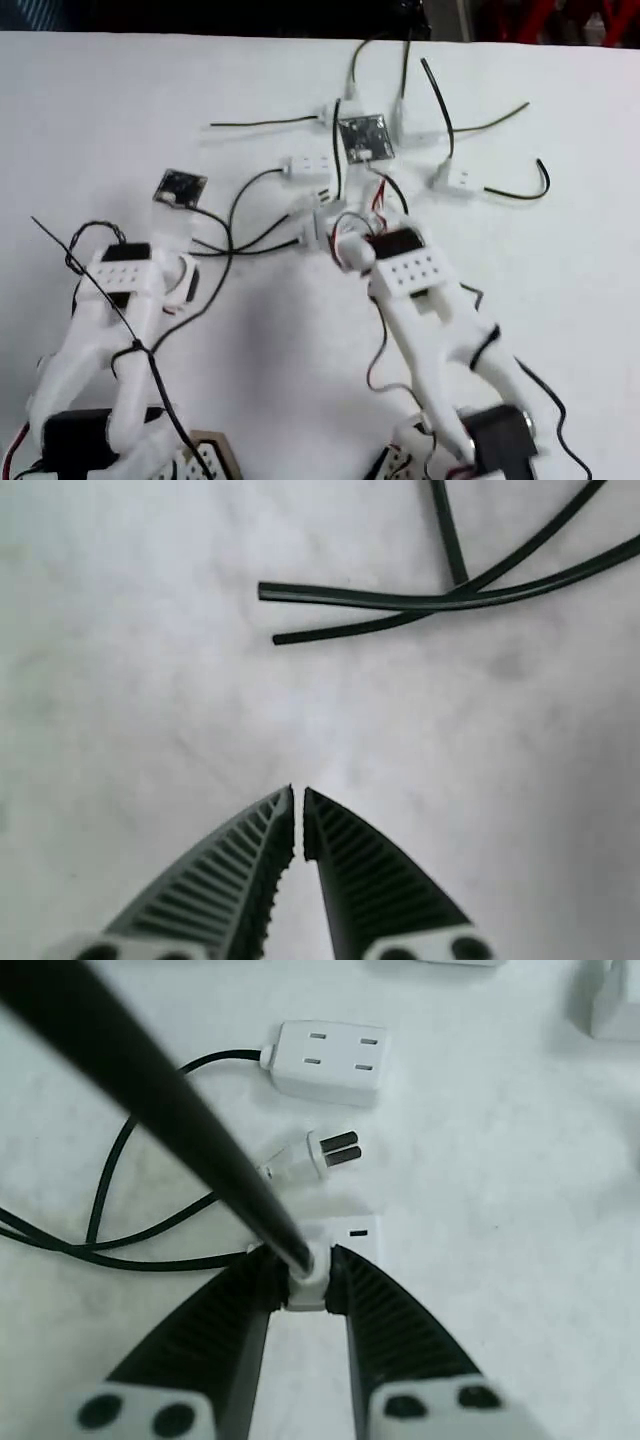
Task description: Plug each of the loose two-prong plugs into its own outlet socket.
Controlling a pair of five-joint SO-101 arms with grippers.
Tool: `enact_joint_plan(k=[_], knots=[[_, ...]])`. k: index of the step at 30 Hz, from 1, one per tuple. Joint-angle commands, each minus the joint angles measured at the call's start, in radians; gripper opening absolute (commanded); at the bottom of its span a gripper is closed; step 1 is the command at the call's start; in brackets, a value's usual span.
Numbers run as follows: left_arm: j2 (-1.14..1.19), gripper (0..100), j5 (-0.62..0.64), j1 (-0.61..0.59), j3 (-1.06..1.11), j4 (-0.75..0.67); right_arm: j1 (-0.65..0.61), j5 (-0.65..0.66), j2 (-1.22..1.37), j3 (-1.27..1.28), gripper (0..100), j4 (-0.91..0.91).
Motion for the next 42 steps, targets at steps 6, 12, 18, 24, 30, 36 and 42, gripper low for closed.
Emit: enact_joint_plan(k=[6, 12, 18, 24, 30, 36, 42], knots=[[-0.042, 4, -0.032, -0.012, 0.003, -0.02, 0.035, 0.012, 0.162, -0.127, 1.7, -0.053], [-0.042, 4, -0.035, -0.012, 0.003, -0.018, 0.053, 0.069, 0.22, -0.124, 1.7, -0.085], [-0.042, 4, -0.035, -0.012, 0.003, -0.018, 0.081, 0.077, 0.217, -0.115, 1.7, -0.074], [-0.042, 4, -0.037, -0.012, 0.003, -0.018, 0.079, 0.103, 0.217, -0.112, 1.7, -0.031], [-0.042, 4, -0.037, -0.012, 0.003, -0.018, 0.061, 0.103, 0.196, -0.066, 1.7, -0.031], [-0.042, 4, -0.037, -0.012, 0.003, -0.018, 0.042, 0.104, 0.125, -0.011, 1.6, -0.031], [-0.042, 4, -0.037, -0.012, 0.003, -0.018, 0.041, 0.144, 0.196, -0.005, 1.6, -0.039]])
